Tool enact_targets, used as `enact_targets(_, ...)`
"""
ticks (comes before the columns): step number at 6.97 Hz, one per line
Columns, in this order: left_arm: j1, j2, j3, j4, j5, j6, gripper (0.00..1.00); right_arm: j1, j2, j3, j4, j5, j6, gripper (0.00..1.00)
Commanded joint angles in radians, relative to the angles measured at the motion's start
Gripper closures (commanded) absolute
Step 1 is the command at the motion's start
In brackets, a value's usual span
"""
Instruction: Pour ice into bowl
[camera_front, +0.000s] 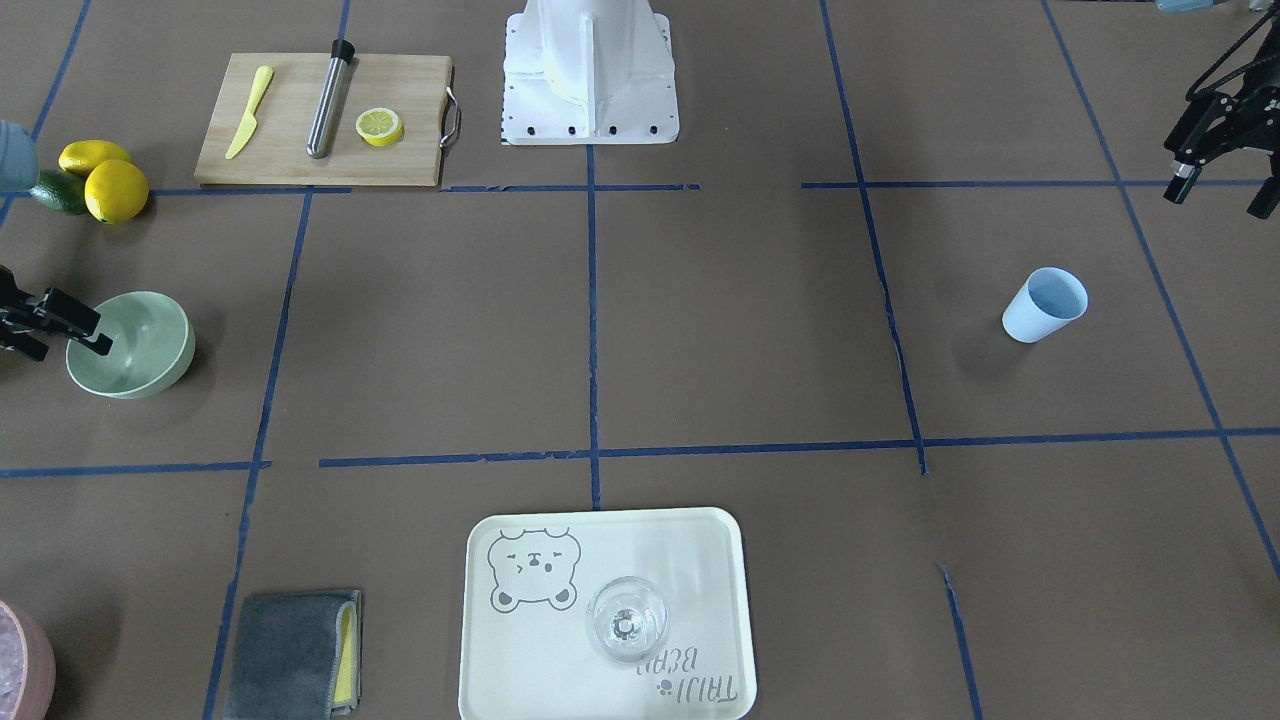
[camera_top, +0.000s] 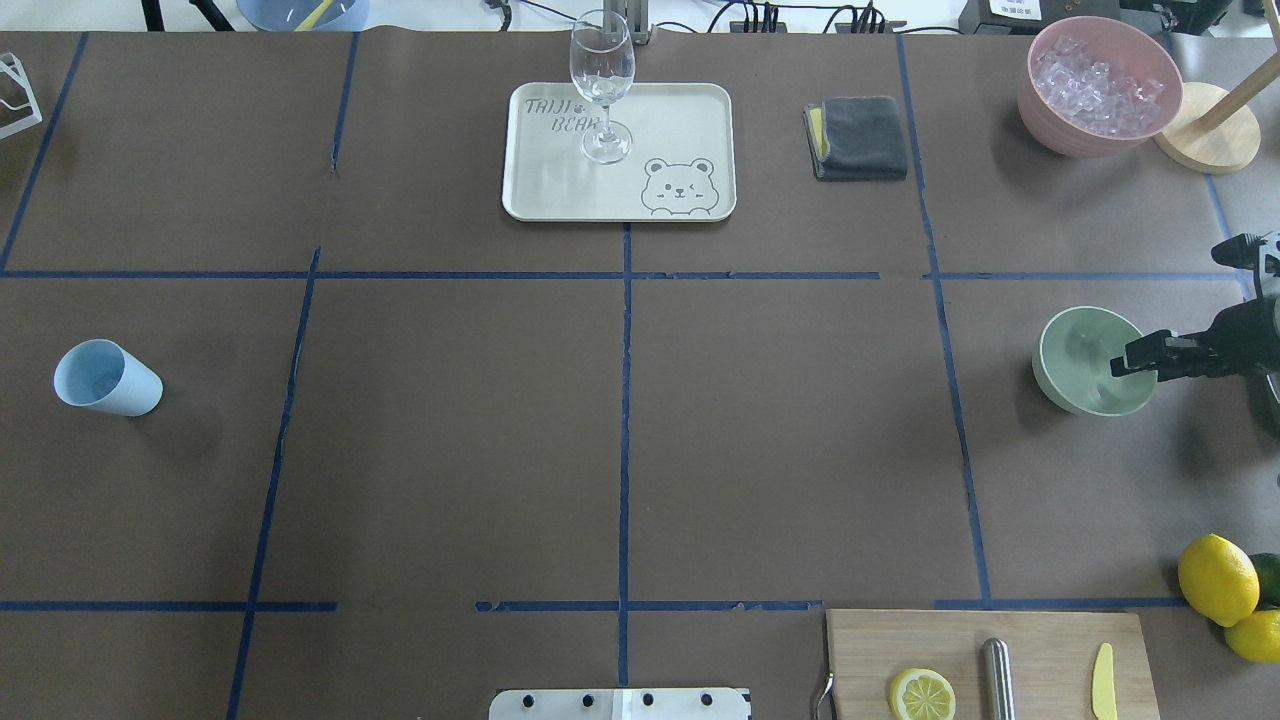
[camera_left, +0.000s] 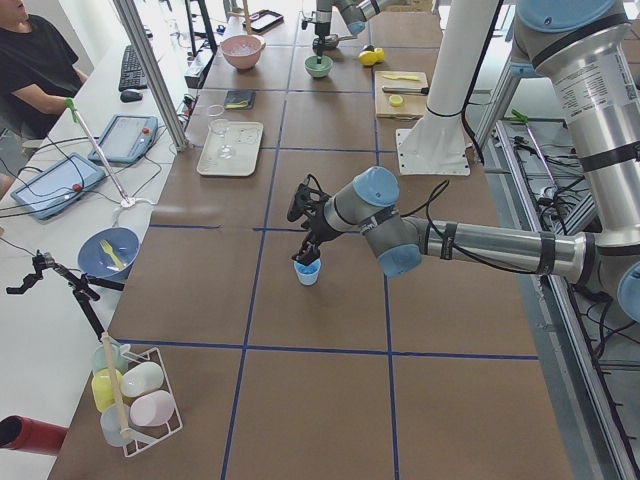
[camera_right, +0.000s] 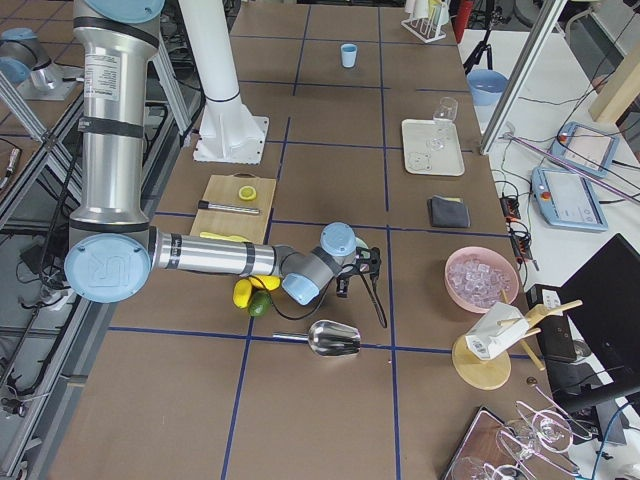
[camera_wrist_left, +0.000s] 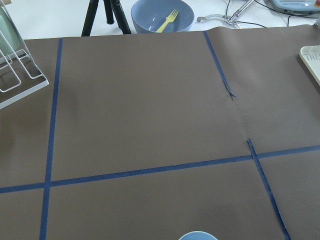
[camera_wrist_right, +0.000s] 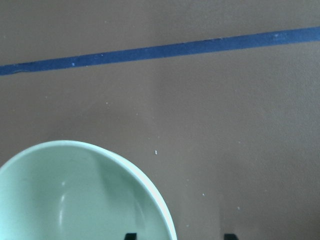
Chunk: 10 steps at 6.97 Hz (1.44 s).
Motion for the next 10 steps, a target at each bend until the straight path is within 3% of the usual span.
enact_targets(1, 0.075, 0.013, -0.001, -0.073, 0.049, -0.105, 0.00, -0.001, -0.002, 0.022, 0.001, 0.007, 0.007, 1.00)
enact_targets(3, 0.376, 0.036, -0.001, -0.139, 0.359, -0.318, 0.00, 0.000, -0.019, 0.069, -0.008, 0.023, 0.014, 1.00)
enact_targets(6, 0.638, 0.103, 0.002, -0.169, 0.665, -0.423, 0.00, 0.023, 0.015, 0.204, -0.073, 0.132, 0.207, 1.00)
enact_targets(8, 0.808, 0.109, 0.054, -0.167, 0.889, -0.509, 0.00, 0.007, 0.247, 0.363, -0.435, 0.154, 0.350, 1.00)
enact_targets(10, 0.907, 0.108, 0.155, -0.169, 1.058, -0.589, 0.00, -0.126, 0.502, 0.396, -0.693, 0.075, 0.468, 1.00)
